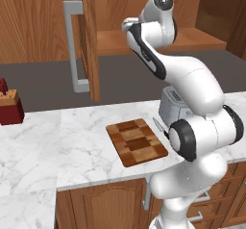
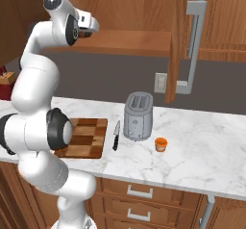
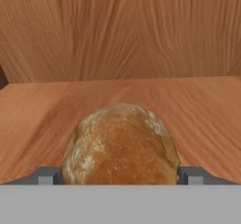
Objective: Pick the bread, place it on the cutting board, pick the jam, place it on the counter, and close the cabinet.
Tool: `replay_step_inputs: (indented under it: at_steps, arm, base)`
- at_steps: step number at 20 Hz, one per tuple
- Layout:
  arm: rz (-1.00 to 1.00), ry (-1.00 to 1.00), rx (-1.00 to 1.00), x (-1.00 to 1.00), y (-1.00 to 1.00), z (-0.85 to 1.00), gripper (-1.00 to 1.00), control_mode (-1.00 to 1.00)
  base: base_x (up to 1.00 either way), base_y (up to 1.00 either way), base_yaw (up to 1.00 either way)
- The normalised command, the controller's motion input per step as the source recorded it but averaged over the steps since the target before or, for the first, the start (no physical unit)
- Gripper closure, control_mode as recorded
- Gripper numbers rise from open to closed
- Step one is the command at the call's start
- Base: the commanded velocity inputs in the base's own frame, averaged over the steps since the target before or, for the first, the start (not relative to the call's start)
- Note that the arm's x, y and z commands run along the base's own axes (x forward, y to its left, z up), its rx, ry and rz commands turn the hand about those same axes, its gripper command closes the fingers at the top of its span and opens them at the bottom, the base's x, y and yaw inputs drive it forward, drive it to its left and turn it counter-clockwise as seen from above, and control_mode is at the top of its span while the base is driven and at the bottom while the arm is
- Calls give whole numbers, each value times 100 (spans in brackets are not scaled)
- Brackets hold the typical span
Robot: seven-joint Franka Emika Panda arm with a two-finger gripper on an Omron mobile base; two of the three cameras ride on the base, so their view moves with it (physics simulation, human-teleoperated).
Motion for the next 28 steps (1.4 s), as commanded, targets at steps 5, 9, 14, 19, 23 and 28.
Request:
replay_step_inputs:
  at_steps: [5,9,14,19,23,28]
  arm:
    - [0,-2,0,-75,-6,0,100,-100]
    - [0,0,0,-62,0,-1,100,-100]
    - [0,0,0,-67,-3,-9,100,-100]
    - [0,0,0,-59,-2,-10,100,-100]
    - [0,3,0,-56,-5,-14,100,-100]
    - [0,12,0,-50,-1,-11,100,-100]
  base:
    - [0,0,0]
    - [0,0,0]
    - [0,0,0]
    - [0,0,0]
    - [0,0,0]
    - [0,0,0]
